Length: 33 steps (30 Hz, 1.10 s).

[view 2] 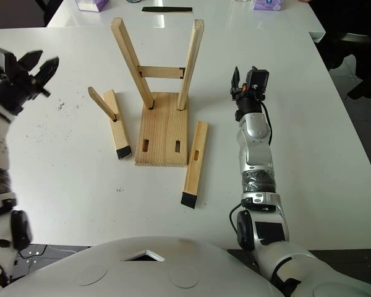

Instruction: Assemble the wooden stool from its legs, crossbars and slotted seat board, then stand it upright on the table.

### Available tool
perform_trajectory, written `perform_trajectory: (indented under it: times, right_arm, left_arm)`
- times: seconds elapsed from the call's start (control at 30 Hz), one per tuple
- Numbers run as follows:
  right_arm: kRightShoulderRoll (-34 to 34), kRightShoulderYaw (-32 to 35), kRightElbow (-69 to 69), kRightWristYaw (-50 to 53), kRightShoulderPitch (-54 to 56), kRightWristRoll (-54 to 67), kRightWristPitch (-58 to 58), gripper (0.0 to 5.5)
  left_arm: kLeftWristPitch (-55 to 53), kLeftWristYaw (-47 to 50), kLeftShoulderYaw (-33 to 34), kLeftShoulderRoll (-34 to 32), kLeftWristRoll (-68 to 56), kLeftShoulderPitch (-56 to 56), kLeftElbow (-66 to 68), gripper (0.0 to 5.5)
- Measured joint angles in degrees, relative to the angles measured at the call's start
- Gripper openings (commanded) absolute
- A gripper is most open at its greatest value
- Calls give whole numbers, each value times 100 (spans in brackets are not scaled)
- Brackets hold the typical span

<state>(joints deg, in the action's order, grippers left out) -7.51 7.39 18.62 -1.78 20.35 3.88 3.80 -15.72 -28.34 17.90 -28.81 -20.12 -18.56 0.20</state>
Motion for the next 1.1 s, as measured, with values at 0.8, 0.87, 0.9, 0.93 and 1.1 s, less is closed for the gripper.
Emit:
perform_trajectory:
  times: [0.8, 0.87, 0.9, 0.93, 1.1]
  right_arm:
    - [-82, 62, 271, 183, 323, -48, -226, 239]
    - [-74, 31, 329, 165, 324, -49, -196, 239]
    - [-74, 22, 363, 164, 325, -49, -193, 239]
    - [-73, 12, 400, 169, 324, -49, -193, 239]
    - [-76, -21, 639, 203, 341, -71, -141, 239]
  left_arm:
    - [-1416, 3412, -199, 2244, 30, -449, -1917, 214]
    - [-1369, 3392, -194, 2239, 60, -437, -1741, 214]
    - [-1365, 3345, -211, 2248, 56, -427, -1674, 214]
    - [-1367, 3300, -249, 2283, 32, -396, -1564, 214]
    - [-1288, 3105, -508, 2339, 133, -116, -1004, 214]
